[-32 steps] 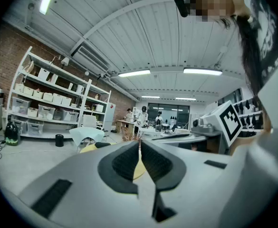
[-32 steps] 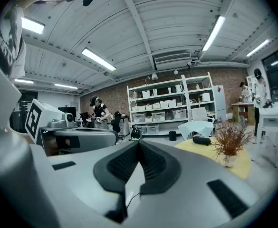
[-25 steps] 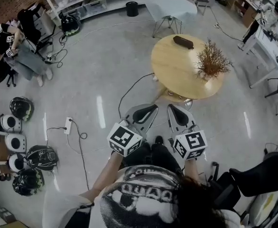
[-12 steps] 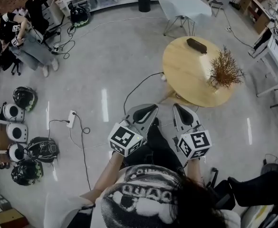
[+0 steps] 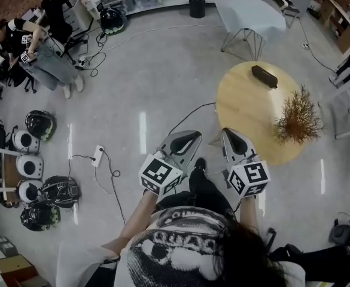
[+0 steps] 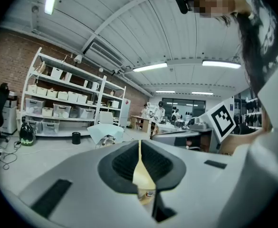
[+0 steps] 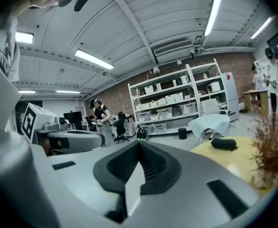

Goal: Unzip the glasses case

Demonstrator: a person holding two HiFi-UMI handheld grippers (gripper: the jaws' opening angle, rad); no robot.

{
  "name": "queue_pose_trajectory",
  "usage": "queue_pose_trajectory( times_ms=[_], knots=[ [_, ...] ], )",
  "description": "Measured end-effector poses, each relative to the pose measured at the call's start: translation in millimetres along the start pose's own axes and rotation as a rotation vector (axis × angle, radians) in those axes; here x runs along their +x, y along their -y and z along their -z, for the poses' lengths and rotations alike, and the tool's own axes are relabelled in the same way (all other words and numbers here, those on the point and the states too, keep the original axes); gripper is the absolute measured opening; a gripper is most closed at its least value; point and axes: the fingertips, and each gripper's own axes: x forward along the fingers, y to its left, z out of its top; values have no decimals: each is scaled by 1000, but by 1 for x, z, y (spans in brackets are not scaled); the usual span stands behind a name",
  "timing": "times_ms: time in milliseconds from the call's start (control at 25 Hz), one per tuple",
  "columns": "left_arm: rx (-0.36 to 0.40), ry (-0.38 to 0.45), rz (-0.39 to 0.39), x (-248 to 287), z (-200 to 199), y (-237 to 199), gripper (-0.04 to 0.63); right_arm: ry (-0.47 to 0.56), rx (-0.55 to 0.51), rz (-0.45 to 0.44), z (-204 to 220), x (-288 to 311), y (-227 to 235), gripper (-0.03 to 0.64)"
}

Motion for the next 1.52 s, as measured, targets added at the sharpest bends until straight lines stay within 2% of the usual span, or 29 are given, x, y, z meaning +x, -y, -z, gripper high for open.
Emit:
queue_pose_trajectory(
  times_ms=[160,520,800,960,1320,1520],
  knots=[
    [41,8,11,39,-26,-25,21,15,0,21,-21,32,41,-3],
    [58,-3,51,111,-39,-47,21,15,12,19,-38,80,106,-3],
    [50,-25,38,132,-41,-71,21,-2,13,-23,-46,116,116,-3],
    [56,-41,45,145,-41,-85,21,-9,24,-9,-42,127,124,-3],
    [88,-103,176,204,-40,-95,21,4,91,119,-40,132,180,-3],
    [91,-129,298,255,-40,-112,22,13,125,237,-42,142,220,-3]
  ],
)
